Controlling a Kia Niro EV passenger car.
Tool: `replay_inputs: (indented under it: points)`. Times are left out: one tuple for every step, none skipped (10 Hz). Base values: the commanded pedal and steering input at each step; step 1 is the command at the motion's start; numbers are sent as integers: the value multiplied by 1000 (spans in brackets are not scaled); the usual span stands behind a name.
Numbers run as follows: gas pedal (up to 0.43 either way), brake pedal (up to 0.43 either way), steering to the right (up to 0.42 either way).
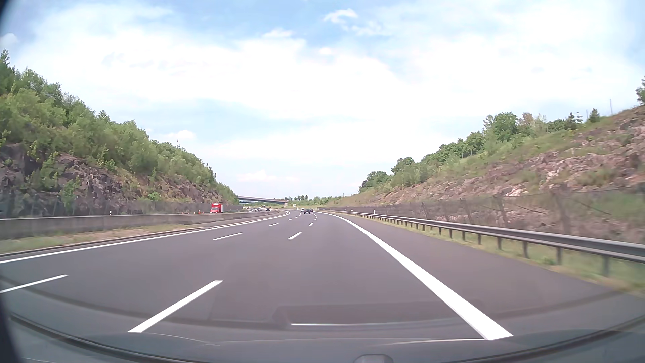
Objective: Follow the waypoints while adhering to traffic rules and regulations
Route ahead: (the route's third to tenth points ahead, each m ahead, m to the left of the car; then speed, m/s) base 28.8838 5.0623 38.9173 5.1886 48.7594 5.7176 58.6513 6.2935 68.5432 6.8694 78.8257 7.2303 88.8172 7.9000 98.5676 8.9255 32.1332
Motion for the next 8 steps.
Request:
replay_inputs:
  points:
    - [197, 0, -5]
    - [197, 0, -5]
    - [197, 0, -5]
    - [197, 0, -5]
    - [197, 0, -5]
    - [197, 0, -5]
    - [197, 0, -6]
    - [197, 0, -6]
